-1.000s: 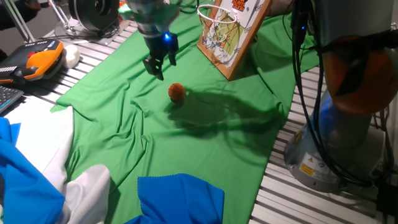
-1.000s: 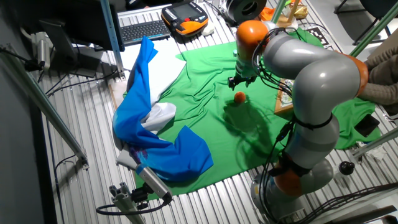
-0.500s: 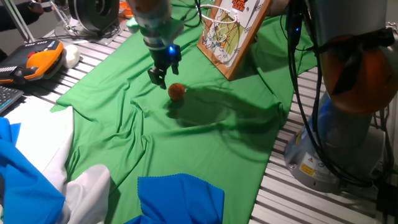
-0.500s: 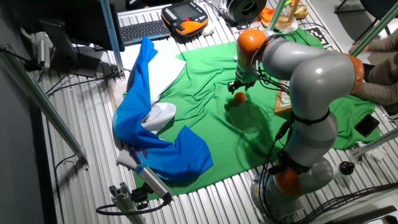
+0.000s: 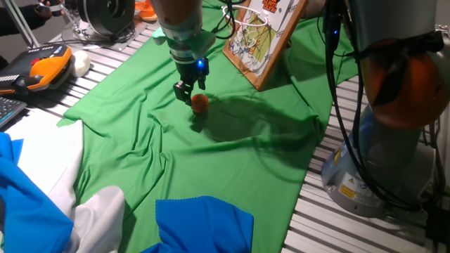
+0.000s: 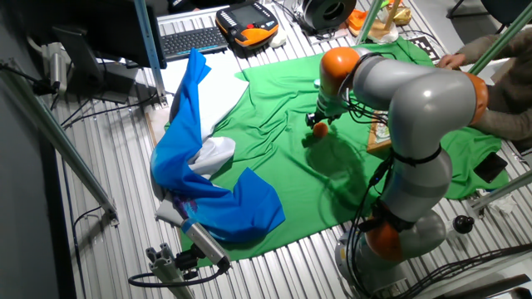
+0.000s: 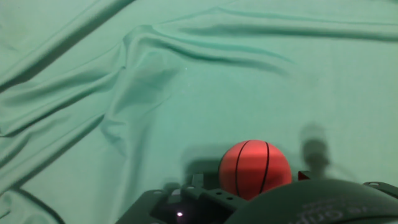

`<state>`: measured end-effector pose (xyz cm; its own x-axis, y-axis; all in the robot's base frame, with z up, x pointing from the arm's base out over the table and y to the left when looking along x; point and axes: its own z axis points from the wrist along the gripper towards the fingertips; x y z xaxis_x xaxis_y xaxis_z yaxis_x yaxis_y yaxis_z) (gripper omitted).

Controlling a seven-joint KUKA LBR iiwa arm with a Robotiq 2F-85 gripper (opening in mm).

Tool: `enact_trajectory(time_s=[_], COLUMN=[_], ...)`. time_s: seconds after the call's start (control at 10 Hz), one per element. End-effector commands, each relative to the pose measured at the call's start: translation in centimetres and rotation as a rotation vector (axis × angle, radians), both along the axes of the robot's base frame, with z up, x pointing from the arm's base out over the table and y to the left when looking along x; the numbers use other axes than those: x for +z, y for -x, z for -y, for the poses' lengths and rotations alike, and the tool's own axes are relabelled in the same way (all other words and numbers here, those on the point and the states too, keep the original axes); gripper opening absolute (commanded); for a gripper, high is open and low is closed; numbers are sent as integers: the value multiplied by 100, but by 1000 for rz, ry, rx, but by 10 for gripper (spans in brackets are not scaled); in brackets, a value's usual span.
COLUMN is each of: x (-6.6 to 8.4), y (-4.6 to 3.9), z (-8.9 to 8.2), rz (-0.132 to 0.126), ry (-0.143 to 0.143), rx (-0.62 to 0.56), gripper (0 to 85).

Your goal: Grab a basketball, release it and shoot it into the basket

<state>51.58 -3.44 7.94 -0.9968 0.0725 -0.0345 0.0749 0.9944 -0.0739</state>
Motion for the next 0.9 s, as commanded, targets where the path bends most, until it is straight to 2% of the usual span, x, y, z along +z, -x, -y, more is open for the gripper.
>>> enact_trajectory(time_s=[0.0,0.2,0.7,0.8], x=[-29,-77,-229,-232], y=[1,9,21,20], z=[20,51,113,113], rz=[4,11,51,52], ry=[0,4,-14,-9], rx=[2,9,25,38], gripper=[680,680,680,510])
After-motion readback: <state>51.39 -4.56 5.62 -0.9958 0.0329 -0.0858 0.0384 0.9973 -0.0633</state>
